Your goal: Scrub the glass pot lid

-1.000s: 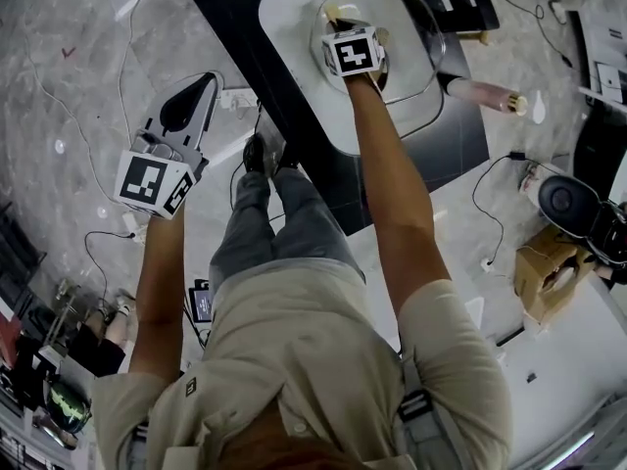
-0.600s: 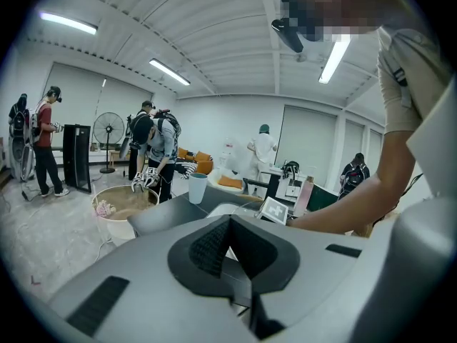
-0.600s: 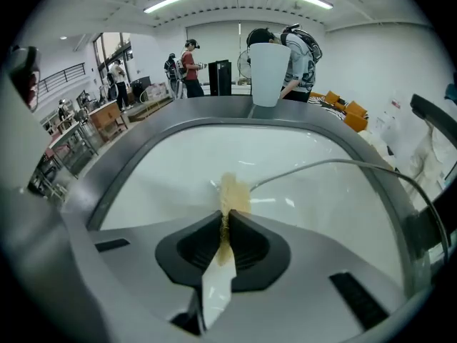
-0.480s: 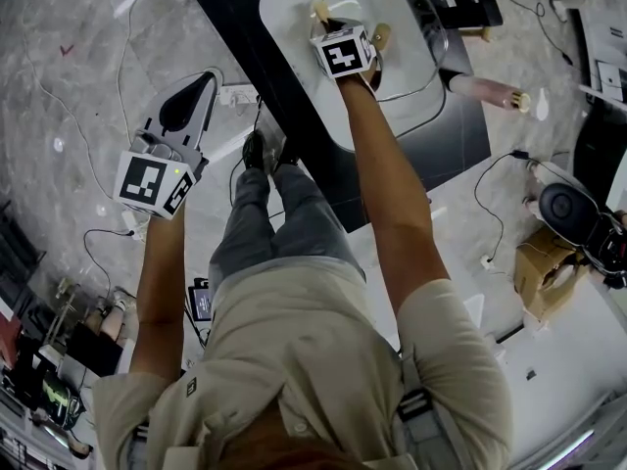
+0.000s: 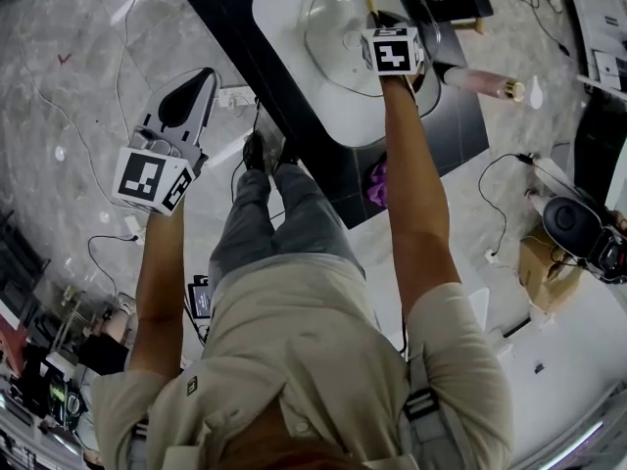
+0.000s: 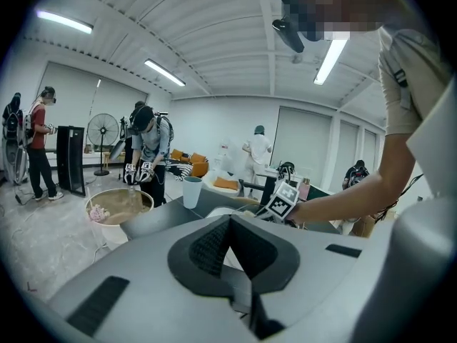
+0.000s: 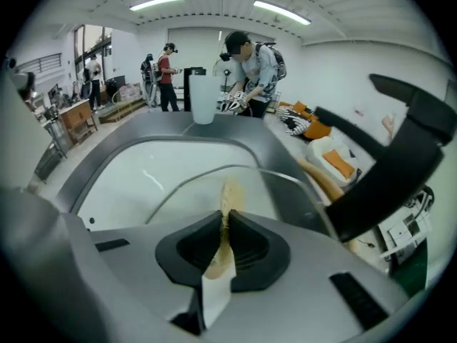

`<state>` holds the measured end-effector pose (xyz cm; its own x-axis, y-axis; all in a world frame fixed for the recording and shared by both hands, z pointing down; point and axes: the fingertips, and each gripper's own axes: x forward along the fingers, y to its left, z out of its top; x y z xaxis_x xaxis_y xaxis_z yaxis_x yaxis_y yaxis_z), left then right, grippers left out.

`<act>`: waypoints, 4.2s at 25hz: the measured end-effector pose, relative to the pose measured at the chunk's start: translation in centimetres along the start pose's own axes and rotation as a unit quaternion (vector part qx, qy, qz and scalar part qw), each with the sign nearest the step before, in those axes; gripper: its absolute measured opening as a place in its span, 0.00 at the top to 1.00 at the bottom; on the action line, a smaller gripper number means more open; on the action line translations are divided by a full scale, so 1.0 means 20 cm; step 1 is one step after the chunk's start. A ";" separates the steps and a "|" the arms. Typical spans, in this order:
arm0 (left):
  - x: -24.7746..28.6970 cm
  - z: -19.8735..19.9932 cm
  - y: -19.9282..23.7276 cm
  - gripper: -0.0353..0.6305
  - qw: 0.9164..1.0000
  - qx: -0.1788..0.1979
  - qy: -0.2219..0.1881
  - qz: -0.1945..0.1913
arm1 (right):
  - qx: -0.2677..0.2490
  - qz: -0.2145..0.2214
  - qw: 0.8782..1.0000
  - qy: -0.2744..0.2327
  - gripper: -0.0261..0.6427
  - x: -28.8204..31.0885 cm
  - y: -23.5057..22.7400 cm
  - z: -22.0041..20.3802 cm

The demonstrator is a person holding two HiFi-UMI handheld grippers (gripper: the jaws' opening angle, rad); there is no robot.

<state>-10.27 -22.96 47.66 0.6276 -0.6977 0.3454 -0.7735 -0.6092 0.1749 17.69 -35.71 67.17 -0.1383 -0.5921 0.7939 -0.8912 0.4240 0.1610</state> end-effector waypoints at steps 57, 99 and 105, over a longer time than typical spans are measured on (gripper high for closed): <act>-0.02 -0.10 0.08 0.94 1.000 -0.023 0.013 -0.003 | -0.038 0.093 0.993 0.060 0.91 0.15 0.55 -0.23; 0.06 -0.18 0.05 0.94 0.999 -0.040 0.013 -0.008 | -0.148 0.124 0.974 0.116 0.91 -0.02 0.71 -0.53; 0.07 -0.16 0.06 0.94 0.999 -0.040 0.012 -0.008 | -0.140 0.113 0.976 0.121 0.91 -0.02 0.63 -0.52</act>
<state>-10.69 -23.45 51.38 0.6390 -0.6779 0.3634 -0.7680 -0.5882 0.2533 11.07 -22.96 75.03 -0.1809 -0.2975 0.9374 -0.6916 0.7161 0.0938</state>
